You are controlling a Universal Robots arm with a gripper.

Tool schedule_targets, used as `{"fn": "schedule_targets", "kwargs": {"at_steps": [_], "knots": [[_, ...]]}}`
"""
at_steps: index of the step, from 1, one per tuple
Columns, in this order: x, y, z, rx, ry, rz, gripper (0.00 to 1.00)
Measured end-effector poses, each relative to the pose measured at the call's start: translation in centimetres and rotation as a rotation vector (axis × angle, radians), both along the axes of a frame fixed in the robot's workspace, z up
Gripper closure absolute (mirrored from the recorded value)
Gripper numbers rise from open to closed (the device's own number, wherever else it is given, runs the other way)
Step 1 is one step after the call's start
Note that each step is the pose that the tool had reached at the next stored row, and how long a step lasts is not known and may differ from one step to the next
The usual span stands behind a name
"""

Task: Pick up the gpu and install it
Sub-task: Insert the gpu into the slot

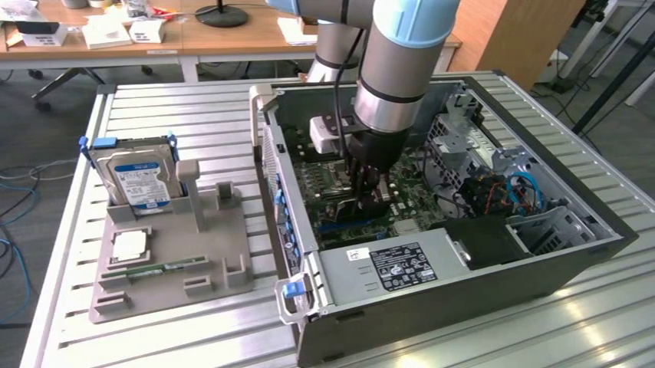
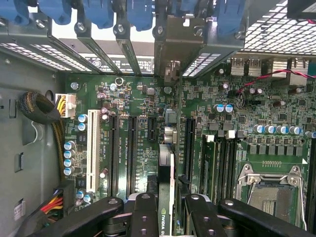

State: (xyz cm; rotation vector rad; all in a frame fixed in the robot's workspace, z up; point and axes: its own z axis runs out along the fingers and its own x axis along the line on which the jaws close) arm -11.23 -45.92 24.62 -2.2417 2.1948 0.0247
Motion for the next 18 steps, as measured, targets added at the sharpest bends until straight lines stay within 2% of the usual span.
{"fn": "schedule_targets", "kwargs": {"at_steps": [18], "knots": [[0.00,0.00,-0.07,-0.0002,0.0002,0.000,0.74]]}}
